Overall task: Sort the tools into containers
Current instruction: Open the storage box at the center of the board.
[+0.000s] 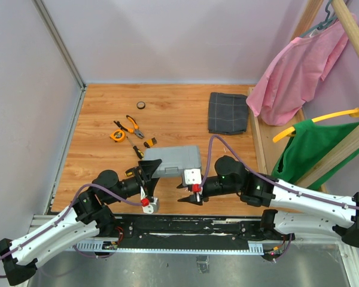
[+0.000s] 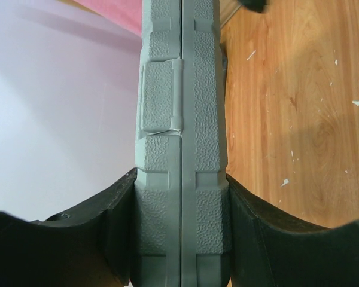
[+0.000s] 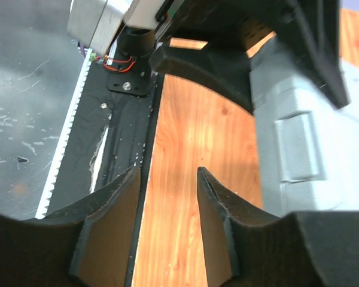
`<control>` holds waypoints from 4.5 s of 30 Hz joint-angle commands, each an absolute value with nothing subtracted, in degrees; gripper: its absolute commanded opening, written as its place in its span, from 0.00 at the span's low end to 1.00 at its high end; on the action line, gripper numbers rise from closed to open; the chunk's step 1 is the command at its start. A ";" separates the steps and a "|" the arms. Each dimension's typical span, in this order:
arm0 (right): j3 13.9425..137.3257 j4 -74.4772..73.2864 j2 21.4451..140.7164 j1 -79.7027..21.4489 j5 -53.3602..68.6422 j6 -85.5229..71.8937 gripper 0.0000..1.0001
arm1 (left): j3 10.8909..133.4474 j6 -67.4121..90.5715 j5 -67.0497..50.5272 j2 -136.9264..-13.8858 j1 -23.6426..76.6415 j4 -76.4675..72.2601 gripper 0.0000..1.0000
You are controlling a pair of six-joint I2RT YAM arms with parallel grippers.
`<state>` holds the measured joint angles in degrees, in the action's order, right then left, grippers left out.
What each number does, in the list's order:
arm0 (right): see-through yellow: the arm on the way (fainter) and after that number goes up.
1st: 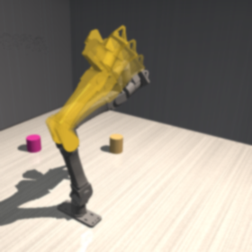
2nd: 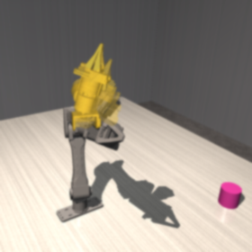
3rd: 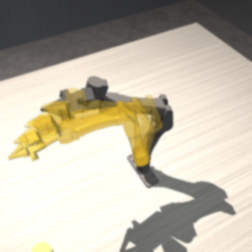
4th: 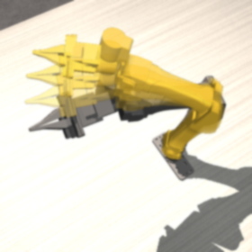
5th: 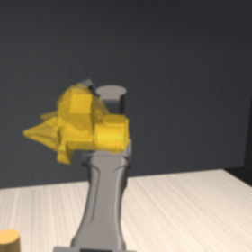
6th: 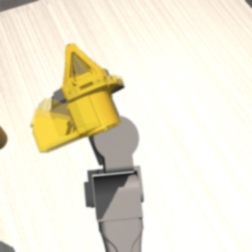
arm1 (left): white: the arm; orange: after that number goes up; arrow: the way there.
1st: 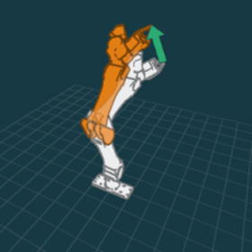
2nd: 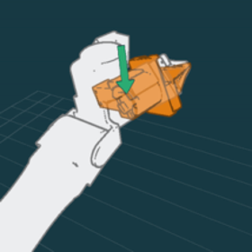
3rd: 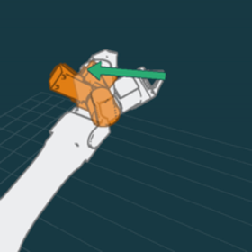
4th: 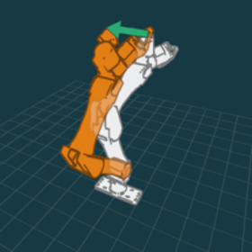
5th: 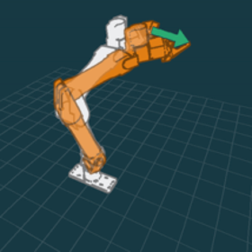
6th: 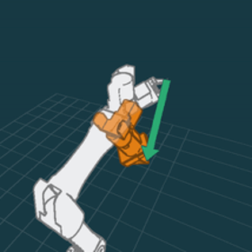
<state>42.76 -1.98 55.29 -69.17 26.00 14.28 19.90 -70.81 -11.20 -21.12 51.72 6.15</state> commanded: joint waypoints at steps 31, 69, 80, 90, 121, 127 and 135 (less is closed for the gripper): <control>52.61 1.09 64.38 -56.26 42.66 23.34 0.55 | 20.39 -82.73 -10.50 -20.79 51.68 5.22 0.00; 48.81 -3.76 67.79 -56.34 37.43 14.88 0.44 | 20.30 -79.26 -4.50 -21.41 51.68 0.78 0.00; 44.63 1.05 68.52 -58.47 45.38 7.21 0.40 | 21.21 -78.38 0.08 -23.26 52.33 0.23 0.00; 39.47 8.03 66.85 -65.89 42.51 0.99 0.37 | 21.59 -77.39 1.61 -23.90 52.71 -0.08 0.00; 43.30 3.71 51.72 -70.03 20.06 29.74 0.64 | 19.26 -77.87 -2.13 -20.16 52.91 -0.09 0.00; 47.18 4.98 56.90 -70.05 18.36 34.63 0.61 | 19.17 -78.04 -3.41 -20.08 52.91 0.46 0.00; 46.99 10.90 59.06 -70.05 18.05 35.01 0.56 | 19.01 -78.05 -4.21 -19.64 52.90 0.79 0.00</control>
<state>45.50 6.55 58.22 -69.41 19.75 33.23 18.85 -77.73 -3.03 -20.71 52.80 5.28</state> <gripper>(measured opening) 0.577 0.550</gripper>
